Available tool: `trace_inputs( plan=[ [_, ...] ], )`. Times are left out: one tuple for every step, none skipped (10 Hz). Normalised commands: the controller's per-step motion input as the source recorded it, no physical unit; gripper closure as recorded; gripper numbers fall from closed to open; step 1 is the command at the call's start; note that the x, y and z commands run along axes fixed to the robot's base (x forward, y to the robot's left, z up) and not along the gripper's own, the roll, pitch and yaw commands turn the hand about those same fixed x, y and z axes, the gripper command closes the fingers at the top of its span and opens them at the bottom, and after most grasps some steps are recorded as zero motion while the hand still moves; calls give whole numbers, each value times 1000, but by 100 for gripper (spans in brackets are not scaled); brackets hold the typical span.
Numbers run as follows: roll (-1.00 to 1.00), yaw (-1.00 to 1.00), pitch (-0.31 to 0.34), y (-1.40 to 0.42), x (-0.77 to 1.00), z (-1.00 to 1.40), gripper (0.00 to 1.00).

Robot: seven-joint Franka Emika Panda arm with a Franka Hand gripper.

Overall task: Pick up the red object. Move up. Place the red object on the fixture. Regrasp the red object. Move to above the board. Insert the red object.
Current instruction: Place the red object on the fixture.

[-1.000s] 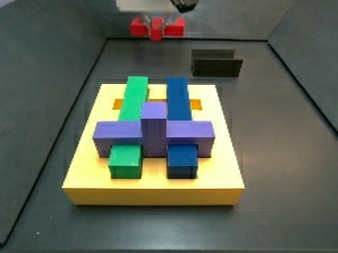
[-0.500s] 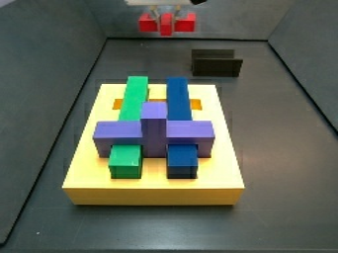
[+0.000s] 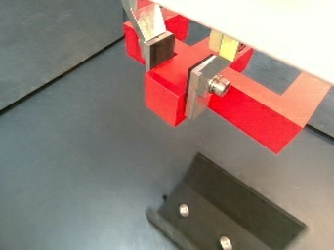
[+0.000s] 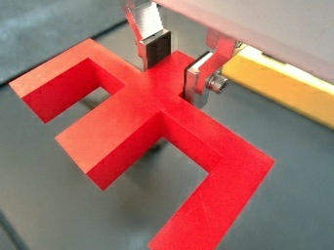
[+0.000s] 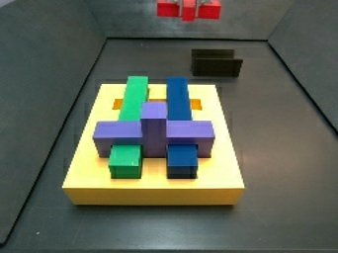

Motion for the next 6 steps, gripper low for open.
trace_inputs(
  plan=[
    [-614,0,0,-17,889,34,100],
    [-746,0,-71,0,809,0,100],
    [-989,0,0,0,794,0,100],
    [-1000,0,17,0,734,109,100],
    [-1000,0,34,0,723,134,100],
    [-1000,0,46,0,720,131,100]
  ],
)
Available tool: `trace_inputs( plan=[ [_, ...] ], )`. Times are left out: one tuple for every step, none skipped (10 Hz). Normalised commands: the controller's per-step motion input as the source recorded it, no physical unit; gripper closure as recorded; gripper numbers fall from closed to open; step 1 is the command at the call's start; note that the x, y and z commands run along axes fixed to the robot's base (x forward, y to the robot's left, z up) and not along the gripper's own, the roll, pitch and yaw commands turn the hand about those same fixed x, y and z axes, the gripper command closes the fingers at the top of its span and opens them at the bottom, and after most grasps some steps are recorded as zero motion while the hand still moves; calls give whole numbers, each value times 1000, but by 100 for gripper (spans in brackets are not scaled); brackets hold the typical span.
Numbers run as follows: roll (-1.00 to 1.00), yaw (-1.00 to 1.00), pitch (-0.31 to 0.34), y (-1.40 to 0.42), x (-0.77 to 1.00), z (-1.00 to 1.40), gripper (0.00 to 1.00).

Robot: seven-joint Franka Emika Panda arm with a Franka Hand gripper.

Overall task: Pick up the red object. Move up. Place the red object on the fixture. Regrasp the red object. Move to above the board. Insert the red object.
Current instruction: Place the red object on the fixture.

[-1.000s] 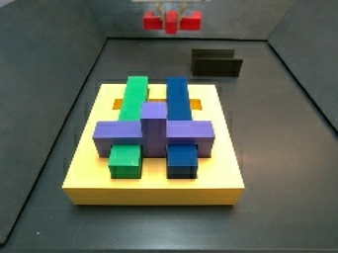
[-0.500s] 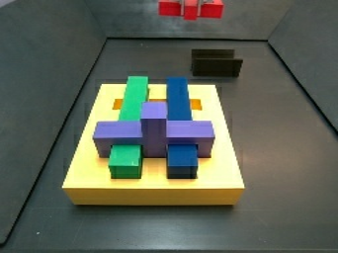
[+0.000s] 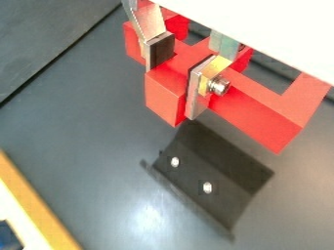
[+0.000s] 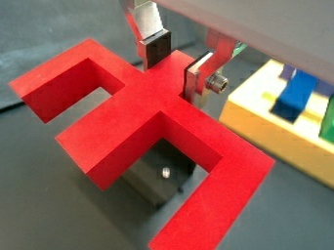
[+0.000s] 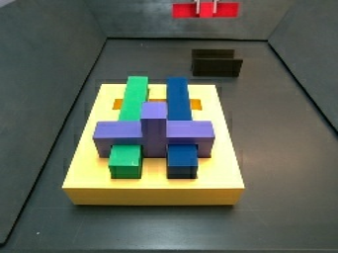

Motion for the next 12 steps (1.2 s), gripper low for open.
trace_inputs(
  plan=[
    [-1000,0,60,0,697,114,100],
    [-1000,0,63,0,694,109,100],
    [-1000,0,66,0,689,106,100],
    [-1000,0,97,0,660,89,100],
    [-1000,0,117,0,634,97,100],
    [-1000,-20,134,0,609,106,100],
    [-1000,-71,106,0,497,117,100],
    [-1000,-189,49,0,291,83,100],
    [-1000,-206,20,0,223,60,100],
    [-1000,-126,0,0,186,0,100],
    [-937,-146,0,-17,206,-117,100],
    [-657,-183,0,-57,46,-320,100]
  ],
)
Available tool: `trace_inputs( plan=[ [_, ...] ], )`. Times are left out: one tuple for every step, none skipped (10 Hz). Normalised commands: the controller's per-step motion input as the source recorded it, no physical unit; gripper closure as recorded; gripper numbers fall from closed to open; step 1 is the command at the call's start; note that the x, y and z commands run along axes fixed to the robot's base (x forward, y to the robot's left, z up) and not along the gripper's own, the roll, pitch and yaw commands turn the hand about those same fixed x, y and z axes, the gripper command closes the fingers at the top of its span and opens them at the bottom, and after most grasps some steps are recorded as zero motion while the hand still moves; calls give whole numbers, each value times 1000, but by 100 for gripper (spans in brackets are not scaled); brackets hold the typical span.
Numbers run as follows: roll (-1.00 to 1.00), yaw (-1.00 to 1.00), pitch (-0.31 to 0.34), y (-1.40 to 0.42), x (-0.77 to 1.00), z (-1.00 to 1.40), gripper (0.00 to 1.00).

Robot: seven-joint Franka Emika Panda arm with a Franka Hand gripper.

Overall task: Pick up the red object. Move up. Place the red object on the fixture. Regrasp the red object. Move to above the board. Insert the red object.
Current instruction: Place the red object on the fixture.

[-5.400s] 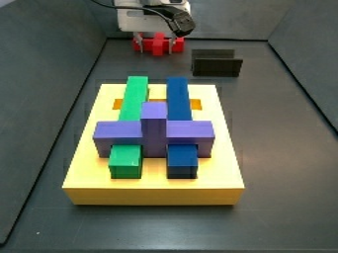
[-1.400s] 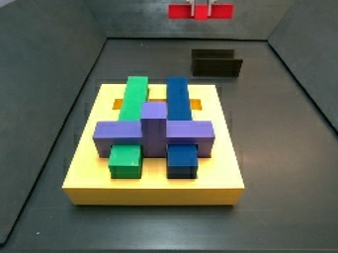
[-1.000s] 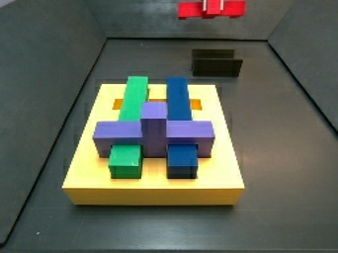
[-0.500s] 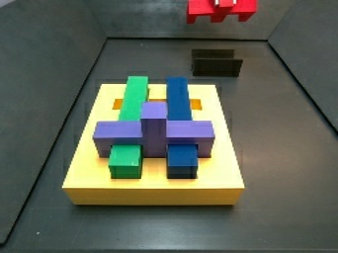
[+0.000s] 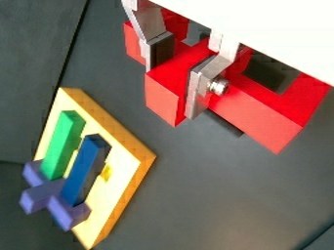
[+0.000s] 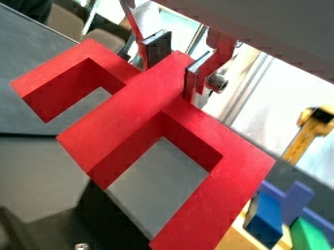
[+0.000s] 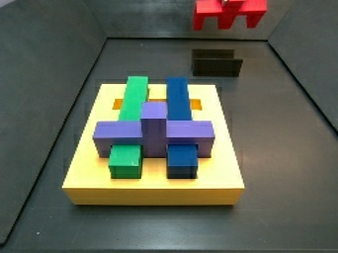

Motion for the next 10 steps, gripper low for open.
trace_inputs(
  plan=[
    [-329,-246,0,-40,-11,-463,100],
    [-43,-54,0,-57,-9,-577,100],
    [229,-11,106,-91,-54,-563,100],
    [566,-31,206,-197,-23,-574,100],
    [654,0,211,-231,0,-543,100],
    [623,0,237,-206,0,-511,100],
    [369,0,157,-109,0,-374,100],
    [54,0,-23,0,-57,-240,100],
    [-103,0,-231,0,-120,-214,100],
    [-109,11,-177,0,-3,-66,100]
  ],
)
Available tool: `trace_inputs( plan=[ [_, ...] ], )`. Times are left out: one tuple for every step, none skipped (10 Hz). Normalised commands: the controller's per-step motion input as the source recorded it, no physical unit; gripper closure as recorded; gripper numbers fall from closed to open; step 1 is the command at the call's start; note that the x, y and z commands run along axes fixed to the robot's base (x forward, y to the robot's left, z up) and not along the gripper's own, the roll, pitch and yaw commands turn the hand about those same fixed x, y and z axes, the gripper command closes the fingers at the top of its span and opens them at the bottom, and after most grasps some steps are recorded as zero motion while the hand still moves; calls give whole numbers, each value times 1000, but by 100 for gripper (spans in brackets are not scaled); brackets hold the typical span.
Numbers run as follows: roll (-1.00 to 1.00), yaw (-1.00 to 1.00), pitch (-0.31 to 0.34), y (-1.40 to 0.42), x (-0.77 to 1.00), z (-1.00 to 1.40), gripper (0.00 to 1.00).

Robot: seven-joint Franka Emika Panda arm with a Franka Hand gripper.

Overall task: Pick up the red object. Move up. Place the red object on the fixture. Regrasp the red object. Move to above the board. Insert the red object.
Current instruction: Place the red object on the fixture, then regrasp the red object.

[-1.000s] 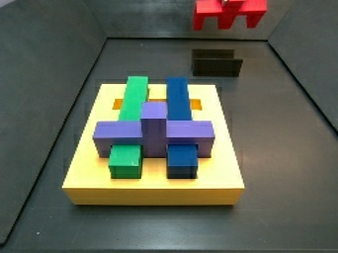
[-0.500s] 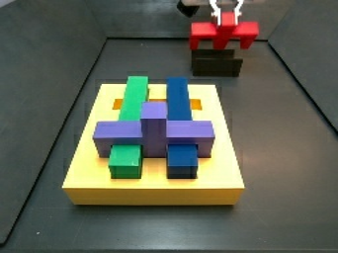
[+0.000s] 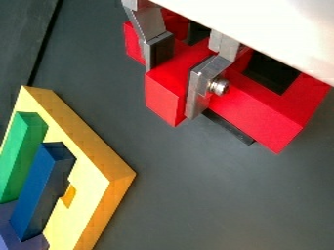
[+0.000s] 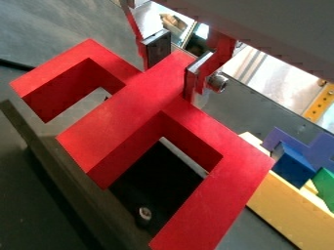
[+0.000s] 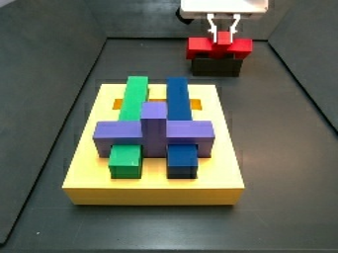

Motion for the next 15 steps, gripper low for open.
trace_inputs(
  plan=[
    [0,0,0,0,0,0,100],
    [0,0,0,0,0,0,0],
    [1000,123,0,-146,174,343,0],
    [1000,109,-91,-151,111,323,0],
    [1000,91,-174,-134,43,334,0],
    [1000,94,-174,-137,20,314,0],
    [1000,117,-217,-129,0,277,0],
    [1000,174,-329,-106,-51,237,0],
    [1000,191,-334,-100,0,189,0],
    [1000,151,-271,-109,0,89,0],
    [1000,189,0,-74,-103,0,0],
    [1000,180,0,-71,-200,0,0],
    [1000,177,37,-71,-240,0,0],
    [1000,186,54,-74,-234,0,0],
    [1000,189,60,-71,-231,0,0]
  ],
)
